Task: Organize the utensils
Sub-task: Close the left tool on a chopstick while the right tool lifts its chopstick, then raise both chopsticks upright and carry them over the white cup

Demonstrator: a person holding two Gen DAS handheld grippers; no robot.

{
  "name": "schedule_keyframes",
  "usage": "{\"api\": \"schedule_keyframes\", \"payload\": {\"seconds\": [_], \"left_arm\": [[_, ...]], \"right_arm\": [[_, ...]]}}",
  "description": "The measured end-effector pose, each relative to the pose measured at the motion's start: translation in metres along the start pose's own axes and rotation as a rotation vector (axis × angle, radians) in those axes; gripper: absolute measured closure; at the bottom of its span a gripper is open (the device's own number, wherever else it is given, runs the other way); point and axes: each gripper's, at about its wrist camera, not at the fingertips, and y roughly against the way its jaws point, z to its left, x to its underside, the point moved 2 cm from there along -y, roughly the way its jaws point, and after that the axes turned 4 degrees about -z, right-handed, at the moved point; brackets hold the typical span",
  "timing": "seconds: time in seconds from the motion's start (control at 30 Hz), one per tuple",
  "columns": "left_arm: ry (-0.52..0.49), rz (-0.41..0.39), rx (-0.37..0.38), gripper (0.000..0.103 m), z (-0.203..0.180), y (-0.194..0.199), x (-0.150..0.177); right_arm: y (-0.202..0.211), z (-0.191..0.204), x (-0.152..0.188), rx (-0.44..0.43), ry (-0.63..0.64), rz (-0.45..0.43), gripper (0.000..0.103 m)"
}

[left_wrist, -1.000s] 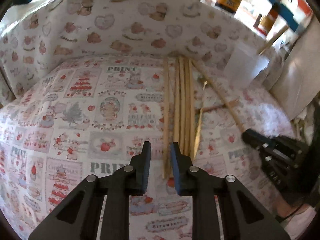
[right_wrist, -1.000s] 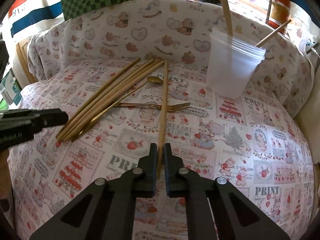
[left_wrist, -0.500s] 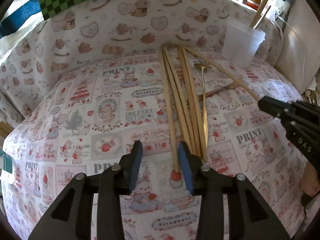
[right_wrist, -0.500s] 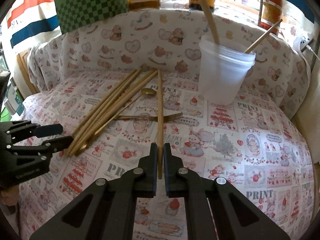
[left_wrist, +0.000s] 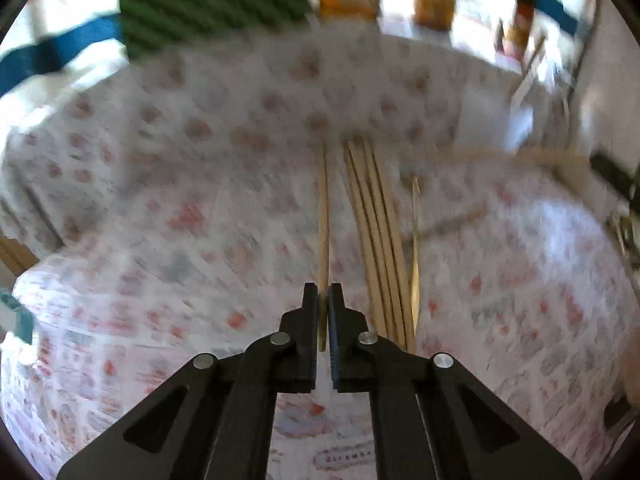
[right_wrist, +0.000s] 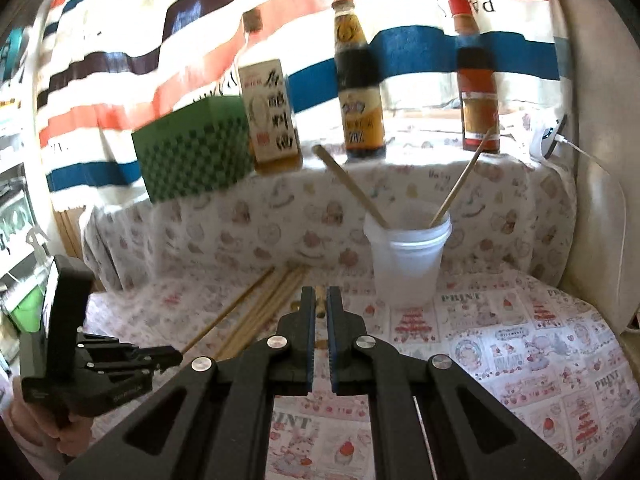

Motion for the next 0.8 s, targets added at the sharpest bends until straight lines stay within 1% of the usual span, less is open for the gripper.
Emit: {"api": "schedule_keyframes", "payload": {"seconds": [0.03,0.07,0.1,0.17,0.27,0.3,0.37,0.43,0.57,0.67,0.73,0.8], "left_arm": [[0.009,-0.093,-0.041,0.099,0.002,0.015,-0.005],[0.018,-0.171,-0.056,0.099,0.003,0.029,-0.008],[0.031,-0.247,-0.054,0.1,0.005,0.045,-0.011],[0.063,-0.321,-0.029,0.1,0.007,0.062,-0.014],[0.131,-0.35,0.061,0.1,0.014,0.076,-0.016],[0.13,-0.36,0.066,0.1,0.014,0.078,-0.017],[0.113,-0.369,0.042,0.1,0.01,0.079,-0.022],[0.105,-0.344,0.054,0.1,0.008,0.081,-0.023],[0.078,-0.359,0.017,0.1,-0.001,0.094,-0.026],[0.06,-0.378,0.018,0.1,-0.009,0.107,-0.035],[0.037,-0.398,-0.004,0.1,-0.015,0.116,-0.042],[0.018,-0.415,-0.021,0.1,-0.021,0.124,-0.049]], "right_arm": [[0.002,0.001,-0.001,-0.001,0.003,-0.009,0.097],[0.004,0.002,-0.003,0.004,0.007,-0.017,0.097],[0.006,0.004,-0.005,0.005,0.009,-0.025,0.097],[0.01,0.004,-0.005,-0.014,0.005,-0.031,0.097],[0.018,0.002,-0.007,-0.028,-0.005,-0.052,0.097],[0.02,0.002,-0.008,-0.039,-0.008,-0.056,0.097],[0.023,0.001,-0.009,-0.046,-0.013,-0.064,0.097],[0.026,0.001,-0.011,-0.064,-0.02,-0.066,0.097],[0.037,0.001,-0.016,-0.1,-0.034,-0.075,0.097],[0.046,0.004,-0.02,-0.102,-0.013,-0.108,0.097],[0.043,0.005,-0.021,-0.124,0.005,-0.09,0.097],[0.04,0.005,-0.023,-0.121,0.009,-0.067,0.097]]}}
